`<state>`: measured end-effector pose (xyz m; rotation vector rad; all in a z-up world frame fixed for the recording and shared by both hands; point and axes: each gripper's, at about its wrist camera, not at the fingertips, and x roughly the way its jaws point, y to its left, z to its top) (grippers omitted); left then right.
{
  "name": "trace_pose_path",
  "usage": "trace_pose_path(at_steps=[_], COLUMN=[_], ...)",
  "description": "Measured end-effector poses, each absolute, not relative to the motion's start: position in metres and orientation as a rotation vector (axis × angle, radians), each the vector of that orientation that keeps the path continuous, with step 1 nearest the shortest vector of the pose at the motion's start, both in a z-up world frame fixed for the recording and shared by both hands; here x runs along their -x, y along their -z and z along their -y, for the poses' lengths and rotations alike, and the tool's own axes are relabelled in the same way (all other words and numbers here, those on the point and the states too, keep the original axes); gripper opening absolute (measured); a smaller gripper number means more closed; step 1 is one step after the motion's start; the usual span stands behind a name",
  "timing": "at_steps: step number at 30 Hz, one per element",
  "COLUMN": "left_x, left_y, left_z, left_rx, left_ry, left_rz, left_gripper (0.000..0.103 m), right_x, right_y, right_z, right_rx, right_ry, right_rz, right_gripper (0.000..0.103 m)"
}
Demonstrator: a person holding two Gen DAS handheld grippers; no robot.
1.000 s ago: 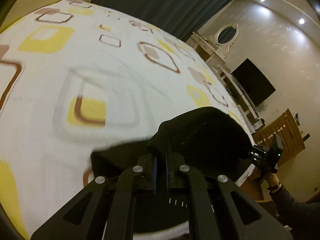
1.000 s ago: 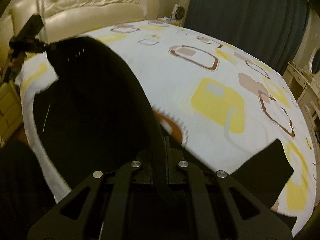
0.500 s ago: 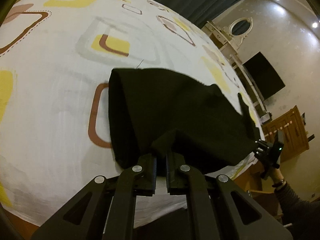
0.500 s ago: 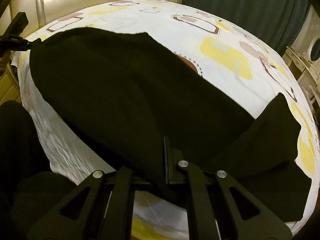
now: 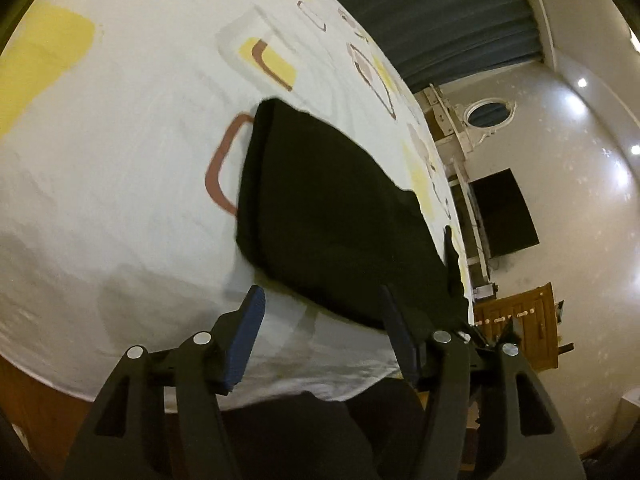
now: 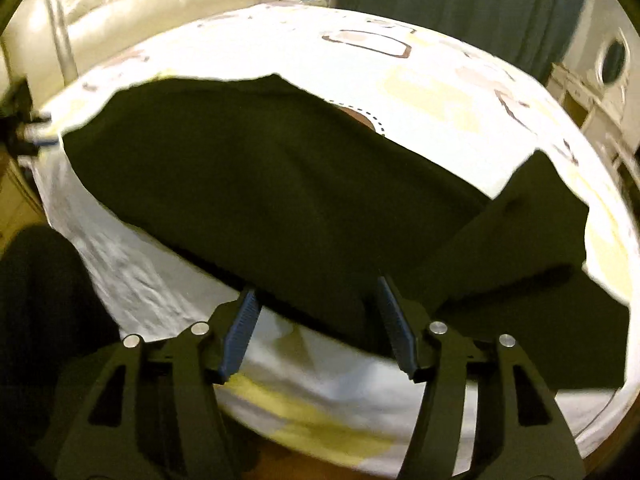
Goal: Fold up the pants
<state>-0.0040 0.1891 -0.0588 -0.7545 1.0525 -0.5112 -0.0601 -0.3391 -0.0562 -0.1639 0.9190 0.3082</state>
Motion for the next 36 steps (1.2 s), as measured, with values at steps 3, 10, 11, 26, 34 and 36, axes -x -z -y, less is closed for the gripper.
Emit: trace_pose_path(at_steps=[3, 10, 11, 26, 34, 36], left_x=[0.005, -0.012, -0.011, -0.016, -0.019, -0.02], left_y=[0.058, 0.066, 0.069, 0.066, 0.046, 0.041], left_z=[-0.176, -0.163, -0.164, -0.167, -0.154, -0.148], left_rx=[0.773, 0.789, 0.8, 0.807, 0.661, 0.608], left_ry=[0.509, 0.404, 0.387, 0.272, 0.188, 0.168], left_rz=[-1.043, -1.071, -1.08, -1.096, -1.134, -1.141], left_gripper=[0.059, 0.06, 0.06, 0.019, 0.01, 0.01], right_x=[0.064, 0.06, 0.06, 0.062, 0.06, 0.059], right_y=[0.047, 0.046, 0.046, 0.056, 0.057, 0.055], right_z=[0.354, 0.383, 0.385, 0.397, 0.41, 0.412], right_rx=[-0.018, -0.346, -0.368, -0.491, -0.615, -0.62], right_ry=[-0.318, -0.324, -0.324, -0.307, -0.261, -0.215], right_rz=[-0.913, -0.913, -0.911, -0.907, -0.919, -0.925], right_gripper=[0.059, 0.059, 0.059, 0.06, 0.06, 0.06])
